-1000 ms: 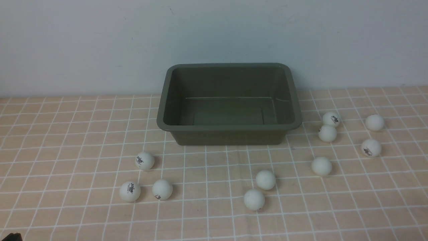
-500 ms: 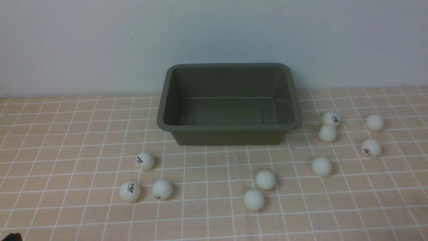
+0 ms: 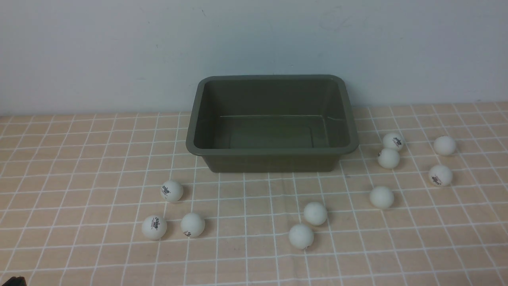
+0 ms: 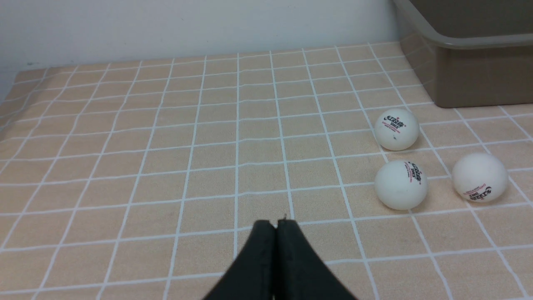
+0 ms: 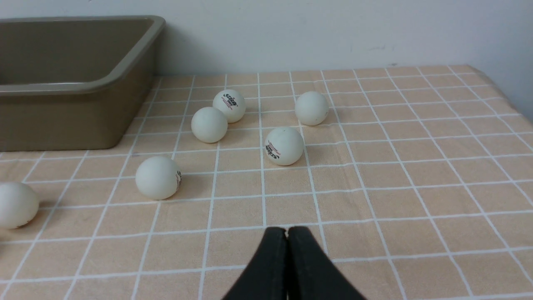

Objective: Put the table tennis balls into the box on the light coffee tablecloth.
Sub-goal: 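Reach for and grasp a ping pong ball on the table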

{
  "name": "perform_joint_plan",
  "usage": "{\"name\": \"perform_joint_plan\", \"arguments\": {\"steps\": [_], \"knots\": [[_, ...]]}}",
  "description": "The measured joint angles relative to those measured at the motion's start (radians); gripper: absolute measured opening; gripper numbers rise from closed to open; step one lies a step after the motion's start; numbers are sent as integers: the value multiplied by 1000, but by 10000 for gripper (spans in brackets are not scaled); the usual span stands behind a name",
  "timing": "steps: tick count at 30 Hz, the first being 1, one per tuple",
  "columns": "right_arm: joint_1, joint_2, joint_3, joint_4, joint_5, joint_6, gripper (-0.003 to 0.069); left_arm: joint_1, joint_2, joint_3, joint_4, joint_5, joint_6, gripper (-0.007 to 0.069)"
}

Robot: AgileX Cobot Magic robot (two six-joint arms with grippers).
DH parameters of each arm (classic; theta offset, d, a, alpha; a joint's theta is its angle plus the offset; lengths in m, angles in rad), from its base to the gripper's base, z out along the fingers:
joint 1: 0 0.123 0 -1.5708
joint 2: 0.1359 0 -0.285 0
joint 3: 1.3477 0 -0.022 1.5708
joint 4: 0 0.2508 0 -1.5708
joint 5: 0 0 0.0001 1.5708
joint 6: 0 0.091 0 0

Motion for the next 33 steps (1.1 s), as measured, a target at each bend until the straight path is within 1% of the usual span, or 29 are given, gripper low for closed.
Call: {"name": "perform_joint_plan", "arguments": {"steps": [3,5,8,10,13,15,17,22,24,26,28,29,31,33], "knots": [[0,0,0,-12,1,0,-18,0,0,0,-3,0,0,-69],[0,0,0,-13,1,0,-18,0,0,0,-30,0,-5,-69],[0,0,0,-13,1,0,-18,0,0,0,-139,0,-33,-69],[0,0,0,-14,1,0,-18,0,0,0,-241,0,-62,-69],[0,0,0,-16,1,0,-18,0,0,0,-373,0,-75,-69],[0,0,0,-16,1,0,-18,0,0,0,-426,0,-77,-69],[0,0,0,-16,1,0,-18,0,0,0,-450,0,-79,-69],[0,0,0,-27,0,-9,-18,0,0,0,-456,0,-79,-69],[0,0,0,-10,-6,-3,-18,0,0,0,-460,0,-79,-69],[0,0,1,31,-21,6,-18,0,0,0,-462,0,-79,-69],[0,0,3,98,-36,21,-18,0,0,0,-464,5,-79,-69],[0,0,7,176,-59,38,-18,0,0,0,-465,20,-79,-69],[0,0,9,269,-88,56,-18,0,0,0,-474,36,-79,-69],[0,0,9,395,-123,74,-18,0,0,0,-495,47,-79,-69]]}}
